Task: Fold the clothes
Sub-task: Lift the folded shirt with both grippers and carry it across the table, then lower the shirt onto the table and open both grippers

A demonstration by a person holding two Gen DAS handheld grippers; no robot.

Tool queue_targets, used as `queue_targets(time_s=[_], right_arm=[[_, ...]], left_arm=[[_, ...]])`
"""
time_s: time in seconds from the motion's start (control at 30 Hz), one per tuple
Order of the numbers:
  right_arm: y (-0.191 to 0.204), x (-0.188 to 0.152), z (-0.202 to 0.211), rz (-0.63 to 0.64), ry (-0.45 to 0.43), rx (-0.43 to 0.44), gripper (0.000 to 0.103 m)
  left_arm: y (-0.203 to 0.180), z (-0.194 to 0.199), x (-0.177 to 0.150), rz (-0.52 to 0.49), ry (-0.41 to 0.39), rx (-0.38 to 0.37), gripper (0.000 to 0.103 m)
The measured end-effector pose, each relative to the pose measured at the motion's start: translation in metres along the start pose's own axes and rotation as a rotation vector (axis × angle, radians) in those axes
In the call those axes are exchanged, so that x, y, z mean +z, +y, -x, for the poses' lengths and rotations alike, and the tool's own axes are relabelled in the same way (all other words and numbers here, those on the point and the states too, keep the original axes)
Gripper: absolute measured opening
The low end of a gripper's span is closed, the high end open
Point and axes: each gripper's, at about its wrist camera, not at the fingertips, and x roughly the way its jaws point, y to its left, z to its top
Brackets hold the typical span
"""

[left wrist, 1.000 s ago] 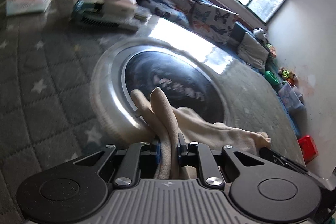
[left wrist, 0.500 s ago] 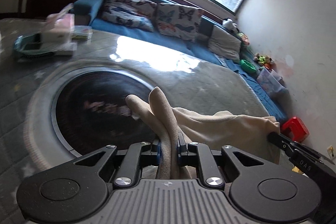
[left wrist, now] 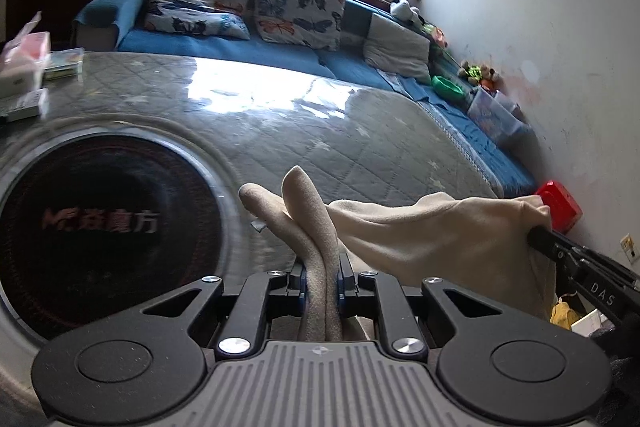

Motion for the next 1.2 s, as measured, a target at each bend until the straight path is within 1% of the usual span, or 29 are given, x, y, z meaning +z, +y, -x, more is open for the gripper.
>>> queue_targets(time_s=[0.2,0.47,0.73,0.93,1.07,1.2], right_arm=[[-0.017,-0.003,-0.01,-0.015,0.011,-0.053,0.01],[-0.025,-0.016,-0.024,-0.025,0.035,-0.101,0.01],[-0.03,-0.028,-0.036,-0.056,0.078,-0.142,0.01],[-0.029,-0.032,-0.041,-0.041,0.094,-0.165,0.01],[-0.031,-0.036,-0.044,-0.053,0.108,-0.185,0.01],[-0.034,-0.042,-0.048,-0.063,0.131,-0.21,0.01]], left_arm=[[-0.015,-0.021,0.002,-0.031,0.019,-0.006,0.015],[-0.026,-0.04,-0.001,-0.073,0.043,0.009,0.015],[-0.027,-0.051,-0.004,-0.083,0.068,0.024,0.015],[-0.023,-0.055,-0.007,-0.088,0.078,0.035,0.015],[-0.021,-0.06,-0.01,-0.08,0.084,0.04,0.015],[-0.022,-0.063,-0.011,-0.094,0.088,0.041,0.016]])
